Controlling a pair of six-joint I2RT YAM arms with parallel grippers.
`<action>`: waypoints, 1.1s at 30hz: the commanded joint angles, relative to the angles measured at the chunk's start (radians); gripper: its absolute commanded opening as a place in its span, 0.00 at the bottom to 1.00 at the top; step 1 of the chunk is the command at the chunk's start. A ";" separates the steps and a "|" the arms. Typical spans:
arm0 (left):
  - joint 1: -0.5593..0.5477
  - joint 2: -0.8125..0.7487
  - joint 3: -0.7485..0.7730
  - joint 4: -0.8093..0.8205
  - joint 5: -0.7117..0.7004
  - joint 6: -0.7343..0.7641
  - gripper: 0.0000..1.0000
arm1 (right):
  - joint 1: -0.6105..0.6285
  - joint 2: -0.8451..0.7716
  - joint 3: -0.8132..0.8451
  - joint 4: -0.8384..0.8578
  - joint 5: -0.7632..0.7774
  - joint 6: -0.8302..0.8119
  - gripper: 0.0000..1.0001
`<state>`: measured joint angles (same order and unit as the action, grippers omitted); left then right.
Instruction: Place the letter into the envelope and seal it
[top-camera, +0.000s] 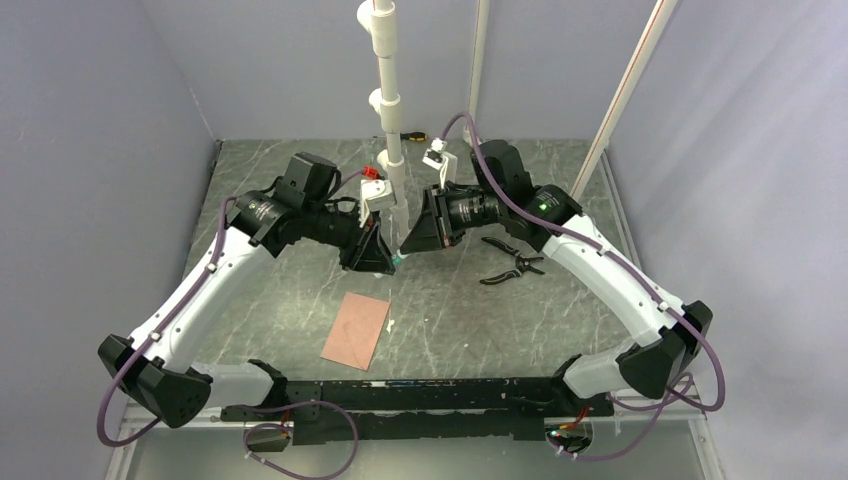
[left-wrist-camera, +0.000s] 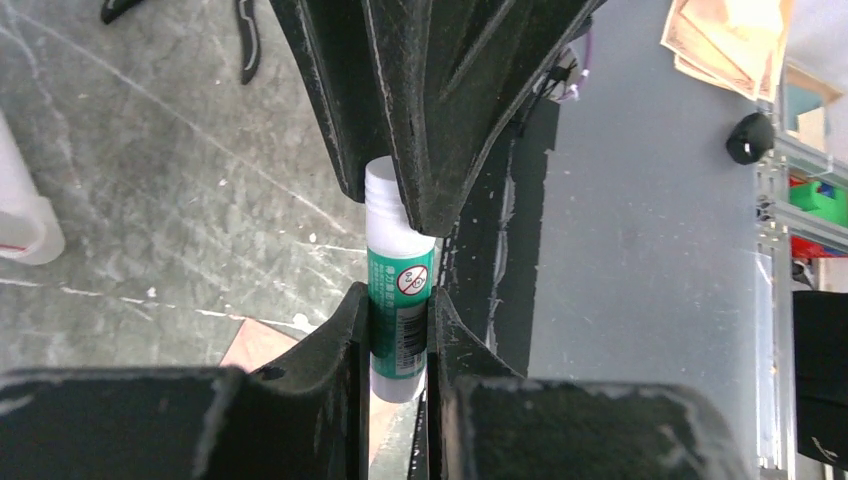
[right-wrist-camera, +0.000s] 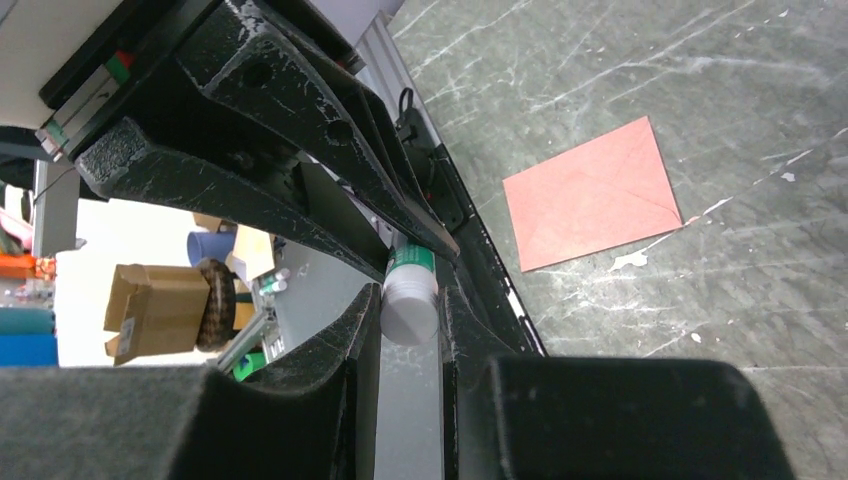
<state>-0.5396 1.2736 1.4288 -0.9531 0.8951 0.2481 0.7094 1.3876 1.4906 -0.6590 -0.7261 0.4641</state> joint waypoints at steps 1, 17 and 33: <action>0.004 0.012 0.087 0.384 -0.090 0.054 0.02 | 0.113 0.043 -0.052 -0.047 -0.132 0.071 0.00; 0.003 0.050 0.133 0.611 -0.105 0.134 0.02 | 0.171 0.078 -0.206 0.025 -0.165 0.249 0.00; -0.011 0.010 0.056 0.561 -0.106 0.188 0.02 | 0.111 0.065 -0.143 -0.024 -0.079 0.261 0.15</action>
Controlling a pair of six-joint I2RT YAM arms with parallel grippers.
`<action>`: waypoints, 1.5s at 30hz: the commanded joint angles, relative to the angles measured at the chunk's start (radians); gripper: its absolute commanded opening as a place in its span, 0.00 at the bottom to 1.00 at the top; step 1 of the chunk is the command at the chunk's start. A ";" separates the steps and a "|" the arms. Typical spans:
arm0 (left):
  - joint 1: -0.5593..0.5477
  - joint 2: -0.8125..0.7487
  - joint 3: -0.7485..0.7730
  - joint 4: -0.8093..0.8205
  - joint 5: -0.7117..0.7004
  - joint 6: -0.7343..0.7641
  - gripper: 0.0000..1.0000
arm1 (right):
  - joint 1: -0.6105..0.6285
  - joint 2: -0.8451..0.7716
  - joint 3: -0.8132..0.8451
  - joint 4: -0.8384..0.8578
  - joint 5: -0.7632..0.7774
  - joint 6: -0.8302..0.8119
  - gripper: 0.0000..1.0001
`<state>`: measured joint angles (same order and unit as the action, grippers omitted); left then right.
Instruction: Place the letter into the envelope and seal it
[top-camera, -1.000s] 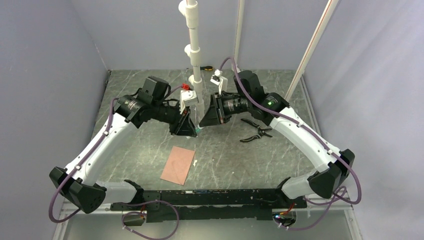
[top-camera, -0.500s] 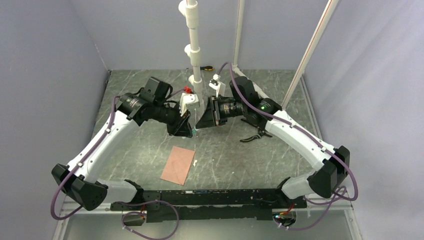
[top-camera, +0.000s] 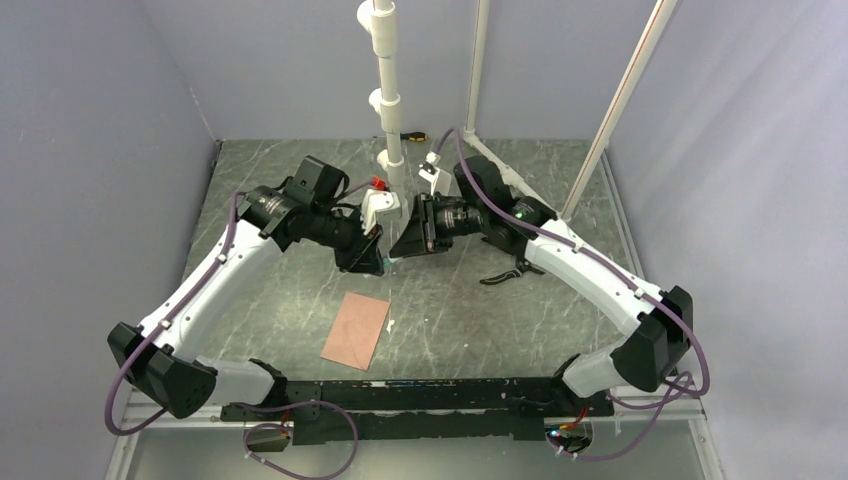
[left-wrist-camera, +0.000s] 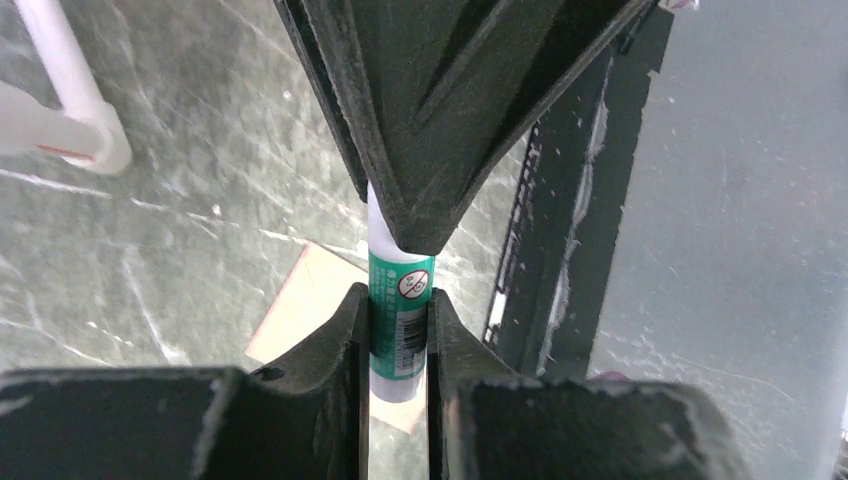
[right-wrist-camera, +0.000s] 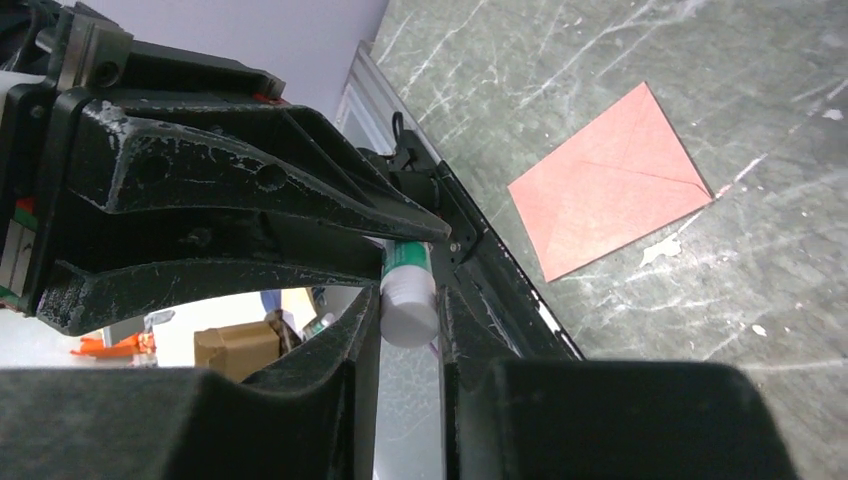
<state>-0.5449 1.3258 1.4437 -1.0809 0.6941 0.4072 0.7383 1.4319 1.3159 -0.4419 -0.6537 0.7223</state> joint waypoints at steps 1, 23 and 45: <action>-0.006 -0.061 0.007 0.671 0.088 0.030 0.02 | 0.056 0.003 0.051 -0.261 -0.124 -0.011 0.27; -0.006 -0.388 -0.453 0.772 -0.236 -0.628 0.03 | -0.162 -0.381 0.081 -0.281 0.315 -0.038 0.75; -0.072 0.124 -0.486 0.626 -0.756 -1.432 0.03 | -0.163 -0.443 -0.103 -0.236 0.442 0.011 0.68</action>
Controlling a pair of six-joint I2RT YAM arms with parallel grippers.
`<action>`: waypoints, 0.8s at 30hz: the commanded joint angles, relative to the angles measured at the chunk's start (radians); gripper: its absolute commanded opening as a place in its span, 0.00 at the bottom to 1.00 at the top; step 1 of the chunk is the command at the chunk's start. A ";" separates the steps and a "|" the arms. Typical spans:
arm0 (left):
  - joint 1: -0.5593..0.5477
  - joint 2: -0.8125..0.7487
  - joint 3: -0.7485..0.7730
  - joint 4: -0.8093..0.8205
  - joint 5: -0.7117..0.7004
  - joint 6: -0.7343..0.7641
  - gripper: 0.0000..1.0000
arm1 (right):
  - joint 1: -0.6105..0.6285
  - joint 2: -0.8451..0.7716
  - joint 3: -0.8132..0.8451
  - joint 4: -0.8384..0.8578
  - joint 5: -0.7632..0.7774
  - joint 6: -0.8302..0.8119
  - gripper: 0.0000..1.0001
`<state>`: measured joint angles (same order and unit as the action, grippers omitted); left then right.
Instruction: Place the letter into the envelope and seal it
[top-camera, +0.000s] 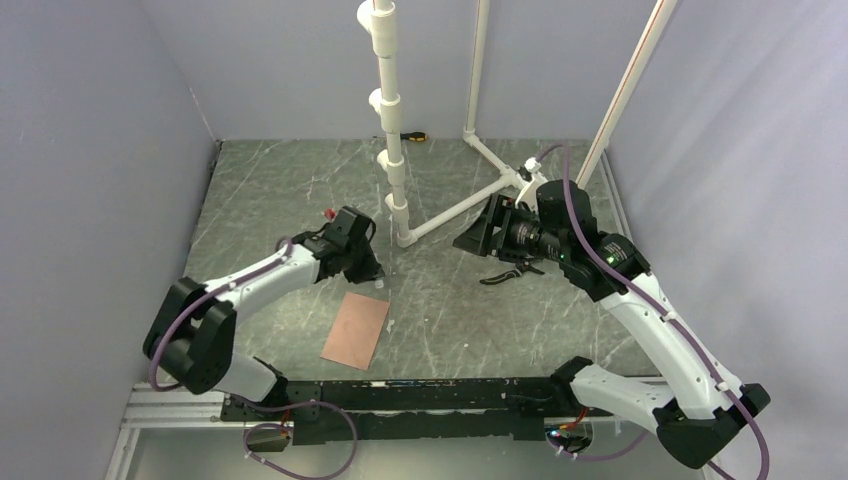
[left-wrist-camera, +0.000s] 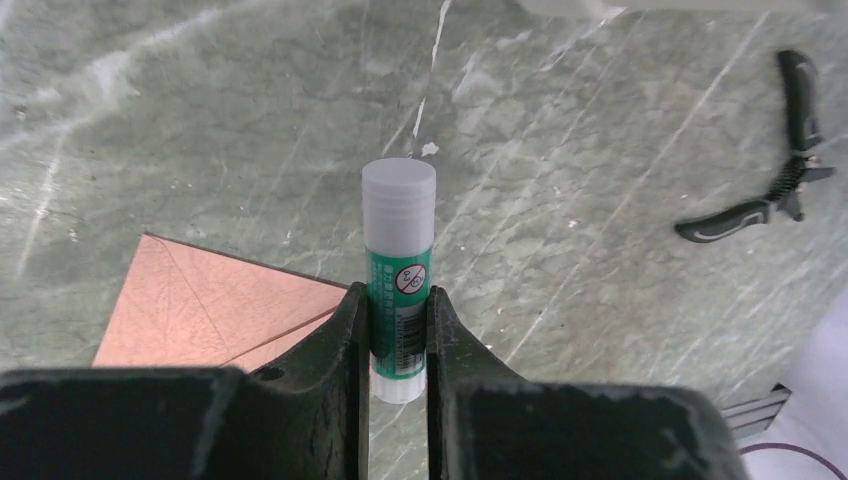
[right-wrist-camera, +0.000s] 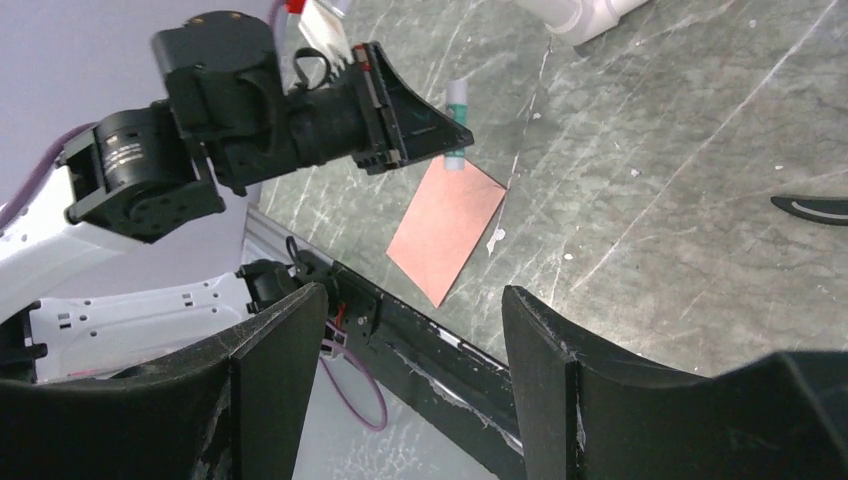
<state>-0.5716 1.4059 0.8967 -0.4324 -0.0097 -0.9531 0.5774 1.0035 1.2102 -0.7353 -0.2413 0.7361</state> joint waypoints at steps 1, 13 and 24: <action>-0.069 0.064 0.077 -0.033 -0.087 -0.059 0.03 | -0.001 -0.010 0.004 0.058 0.028 -0.009 0.68; -0.137 0.273 0.169 -0.083 -0.193 -0.067 0.20 | -0.001 0.012 -0.016 0.048 0.021 -0.039 0.69; -0.161 0.362 0.230 -0.156 -0.202 -0.062 0.42 | -0.001 -0.012 -0.047 0.049 0.027 -0.037 0.71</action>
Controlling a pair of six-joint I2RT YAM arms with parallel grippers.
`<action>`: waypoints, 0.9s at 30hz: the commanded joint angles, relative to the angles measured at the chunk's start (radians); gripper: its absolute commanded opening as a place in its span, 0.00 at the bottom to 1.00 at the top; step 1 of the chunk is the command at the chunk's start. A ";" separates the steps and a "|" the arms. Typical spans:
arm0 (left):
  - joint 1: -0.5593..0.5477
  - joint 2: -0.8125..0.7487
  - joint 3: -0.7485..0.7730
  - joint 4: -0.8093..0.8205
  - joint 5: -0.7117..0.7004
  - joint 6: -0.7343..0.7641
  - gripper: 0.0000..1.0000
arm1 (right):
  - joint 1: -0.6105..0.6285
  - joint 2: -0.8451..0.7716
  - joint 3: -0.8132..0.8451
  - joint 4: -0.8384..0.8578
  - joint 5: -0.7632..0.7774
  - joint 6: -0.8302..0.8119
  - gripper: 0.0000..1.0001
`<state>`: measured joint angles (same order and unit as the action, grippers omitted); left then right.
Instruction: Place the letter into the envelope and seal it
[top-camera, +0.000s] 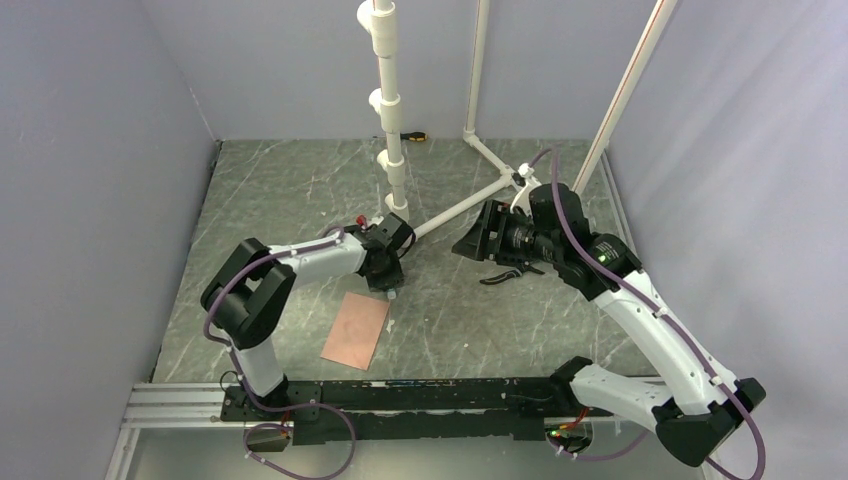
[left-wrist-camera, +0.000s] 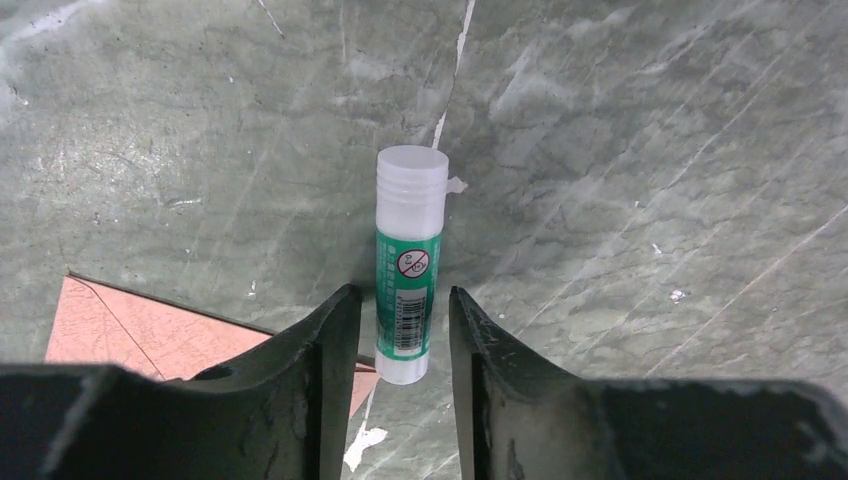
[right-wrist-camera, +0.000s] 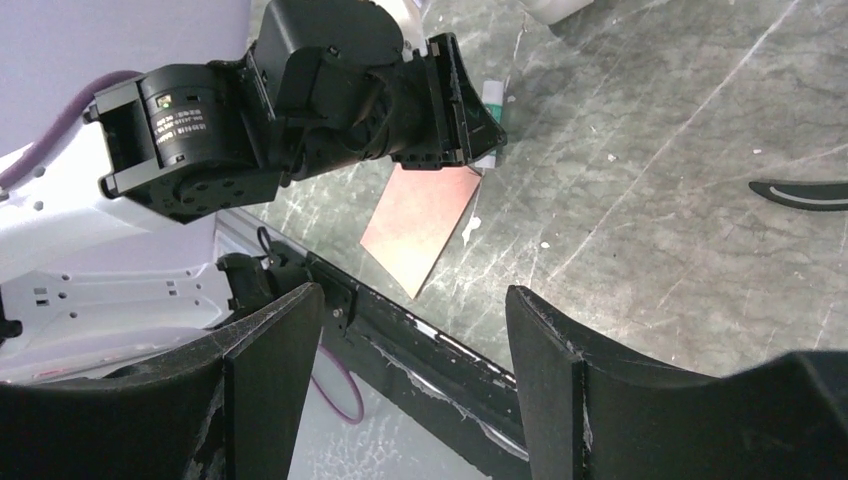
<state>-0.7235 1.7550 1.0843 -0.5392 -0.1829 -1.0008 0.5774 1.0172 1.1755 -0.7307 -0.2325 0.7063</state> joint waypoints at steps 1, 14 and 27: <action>-0.010 0.014 0.048 -0.058 -0.032 -0.013 0.44 | -0.002 -0.025 -0.016 0.046 0.016 -0.006 0.71; -0.016 -0.266 0.075 -0.150 -0.073 0.077 0.93 | -0.001 -0.052 0.022 0.052 0.070 -0.003 0.76; -0.015 -0.768 0.382 -0.666 -0.254 0.175 0.93 | -0.001 0.069 0.351 -0.350 0.506 -0.031 1.00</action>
<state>-0.7353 1.1011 1.3396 -0.9432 -0.2966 -0.8524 0.5774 1.0660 1.4097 -0.8951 0.0250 0.6735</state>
